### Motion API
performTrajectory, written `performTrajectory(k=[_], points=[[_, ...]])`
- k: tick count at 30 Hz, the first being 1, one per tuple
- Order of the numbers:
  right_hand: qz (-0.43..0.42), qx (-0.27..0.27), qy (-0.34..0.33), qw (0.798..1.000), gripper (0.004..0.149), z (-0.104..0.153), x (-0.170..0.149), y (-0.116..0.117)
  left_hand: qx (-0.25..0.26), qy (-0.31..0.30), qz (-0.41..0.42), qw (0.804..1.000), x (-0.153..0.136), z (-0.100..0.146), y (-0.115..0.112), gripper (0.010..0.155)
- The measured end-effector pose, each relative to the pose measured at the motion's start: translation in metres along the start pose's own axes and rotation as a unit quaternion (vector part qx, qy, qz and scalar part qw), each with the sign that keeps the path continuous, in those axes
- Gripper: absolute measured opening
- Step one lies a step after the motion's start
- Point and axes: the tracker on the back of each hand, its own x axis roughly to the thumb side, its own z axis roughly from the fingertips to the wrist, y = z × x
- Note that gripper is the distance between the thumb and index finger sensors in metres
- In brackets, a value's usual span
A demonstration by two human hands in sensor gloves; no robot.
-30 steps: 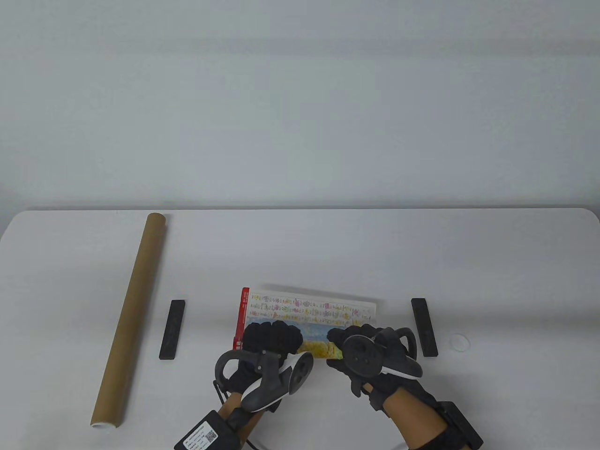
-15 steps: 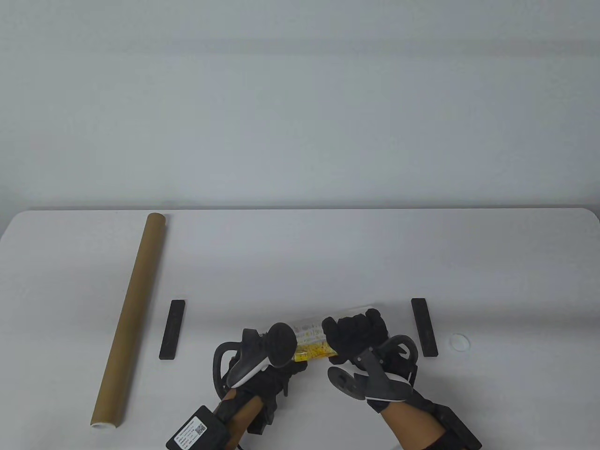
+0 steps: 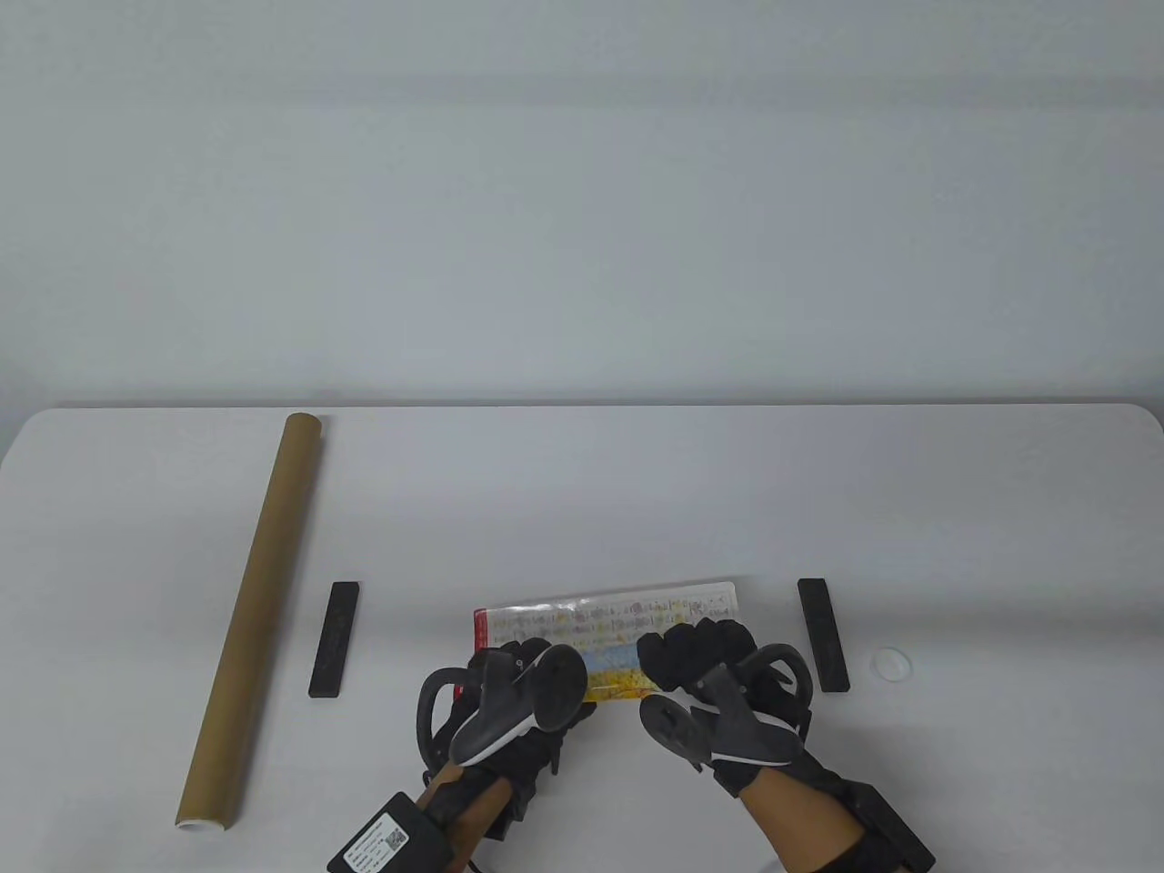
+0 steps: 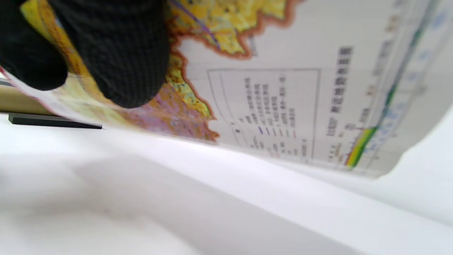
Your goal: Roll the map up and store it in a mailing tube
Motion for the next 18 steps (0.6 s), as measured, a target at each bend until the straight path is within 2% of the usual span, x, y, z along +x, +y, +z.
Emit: performTrajectory(k=[5, 10, 14, 18], points=[[-0.071, 0.023, 0.021, 0.997, 0.055, -0.001, -0.012, 0.006, 0.063, 0.003, -0.053, 0.997, 0.001, 0.005, 0.004, 0.059], [-0.129, 0.042, 0.024, 0.99, 0.055, -0.003, -0.019, 0.012, 0.101, -0.001, -0.084, 0.991, 0.004, 0.007, 0.007, 0.055], [-0.101, 0.024, 0.019, 0.994, 0.056, 0.0, -0.017, 0.01, 0.101, -0.001, -0.081, 0.992, 0.004, 0.007, 0.008, 0.051], [-0.044, -0.008, 0.015, 0.999, 0.061, 0.002, -0.009, 0.005, 0.077, 0.006, -0.06, 0.995, 0.0, 0.005, 0.007, 0.05]])
